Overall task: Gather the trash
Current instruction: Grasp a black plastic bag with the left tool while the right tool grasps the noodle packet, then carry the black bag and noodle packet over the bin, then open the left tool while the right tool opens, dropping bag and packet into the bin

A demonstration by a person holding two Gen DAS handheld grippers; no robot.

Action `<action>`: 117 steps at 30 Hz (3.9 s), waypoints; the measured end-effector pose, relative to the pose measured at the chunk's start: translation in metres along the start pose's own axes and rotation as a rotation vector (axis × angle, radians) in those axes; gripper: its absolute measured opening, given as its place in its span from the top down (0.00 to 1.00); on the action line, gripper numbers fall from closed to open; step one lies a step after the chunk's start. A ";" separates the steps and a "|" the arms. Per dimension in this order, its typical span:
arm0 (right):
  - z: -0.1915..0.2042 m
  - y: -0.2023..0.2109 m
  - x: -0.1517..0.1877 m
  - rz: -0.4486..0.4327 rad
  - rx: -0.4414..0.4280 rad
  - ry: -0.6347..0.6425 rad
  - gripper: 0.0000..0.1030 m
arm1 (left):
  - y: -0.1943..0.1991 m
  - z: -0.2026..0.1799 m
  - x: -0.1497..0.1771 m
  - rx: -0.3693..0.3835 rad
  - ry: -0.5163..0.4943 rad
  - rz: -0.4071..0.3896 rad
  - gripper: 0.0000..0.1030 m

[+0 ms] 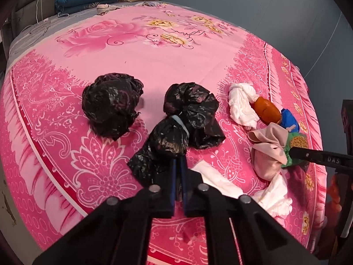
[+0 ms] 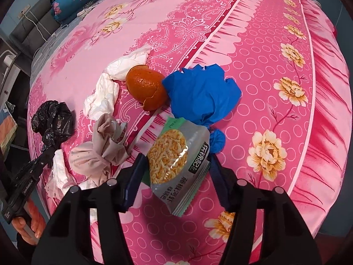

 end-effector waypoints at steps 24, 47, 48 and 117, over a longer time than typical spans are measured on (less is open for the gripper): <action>0.018 0.035 0.014 -0.051 -0.005 0.069 0.86 | 0.079 0.017 0.014 0.051 0.073 -0.103 0.99; 0.013 0.151 0.058 -0.162 -0.128 0.052 0.86 | 0.148 -0.036 0.032 0.107 -0.017 -0.193 0.99; 0.010 0.155 0.061 -0.167 -0.129 0.049 0.86 | 0.148 -0.040 0.034 0.109 -0.024 -0.192 0.99; -0.266 0.329 0.201 -0.455 -0.035 -0.524 0.84 | 0.178 -0.412 0.210 0.595 -0.722 0.126 0.99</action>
Point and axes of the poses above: each gripper's, at about its wrist camera, not at the fingertips, and y roughly against the way its jaws point, z to its left, x to its underside, the point moved 5 cm from there along -y, roughly the way its jaws point, and after that the axes turned 3 degrees about -z, right-handed, at the moved point
